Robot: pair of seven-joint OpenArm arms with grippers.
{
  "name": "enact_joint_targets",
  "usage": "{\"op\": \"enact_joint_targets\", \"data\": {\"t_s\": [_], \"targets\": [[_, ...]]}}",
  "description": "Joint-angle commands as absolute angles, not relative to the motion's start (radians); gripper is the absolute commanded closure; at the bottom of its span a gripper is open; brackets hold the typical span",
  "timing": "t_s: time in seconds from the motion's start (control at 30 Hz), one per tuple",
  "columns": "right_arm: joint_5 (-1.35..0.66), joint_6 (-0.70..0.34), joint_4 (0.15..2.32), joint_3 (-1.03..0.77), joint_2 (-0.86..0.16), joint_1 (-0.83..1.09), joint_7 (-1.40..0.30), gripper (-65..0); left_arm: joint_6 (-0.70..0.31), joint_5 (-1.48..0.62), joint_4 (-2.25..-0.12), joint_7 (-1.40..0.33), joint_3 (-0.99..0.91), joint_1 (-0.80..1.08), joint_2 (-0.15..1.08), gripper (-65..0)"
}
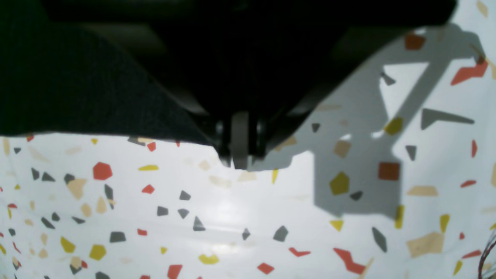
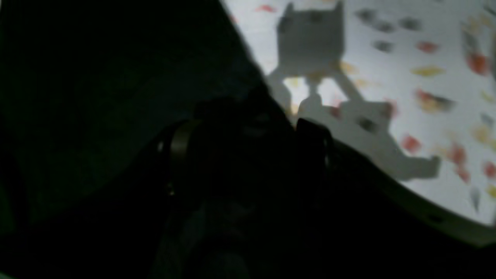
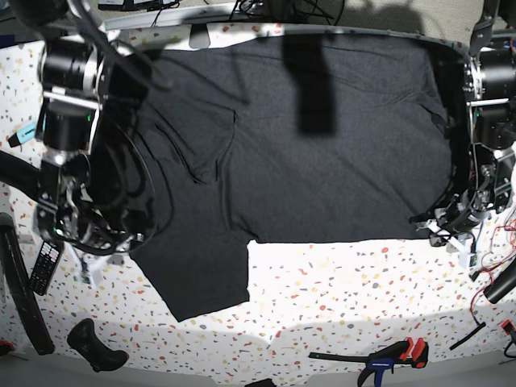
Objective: Fold the T-shirt properly
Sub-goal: 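Fold the gripped hem edge over toward the collar with both grippers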
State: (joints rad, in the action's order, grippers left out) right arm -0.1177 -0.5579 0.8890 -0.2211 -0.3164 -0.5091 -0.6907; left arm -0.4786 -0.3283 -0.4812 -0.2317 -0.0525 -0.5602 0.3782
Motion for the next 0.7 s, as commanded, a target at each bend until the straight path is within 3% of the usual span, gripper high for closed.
{"op": "enact_joint_targets", "data": {"t_s": [0.0,0.4,0.67], "targets": [[-0.106,-0.566,0.883,-0.210,-0.327,-0.553,-0.641,-34.9,-0.483,-0.326,-0.491,-0.231,-0.054,-0.582,0.383,0.0],[0.031,-0.560,0.857,-0.115,-0.327,-0.568,-0.468,-38.9,-0.483,-0.326,-0.491,-0.237,-0.054,-0.582,0.382,0.0],[0.093,-0.461,0.857,-0.115,-0.363,-0.567,-0.448,-38.8,-0.483,-0.326,-0.491,-0.237,-0.054,-0.582,0.382,0.0]]}}
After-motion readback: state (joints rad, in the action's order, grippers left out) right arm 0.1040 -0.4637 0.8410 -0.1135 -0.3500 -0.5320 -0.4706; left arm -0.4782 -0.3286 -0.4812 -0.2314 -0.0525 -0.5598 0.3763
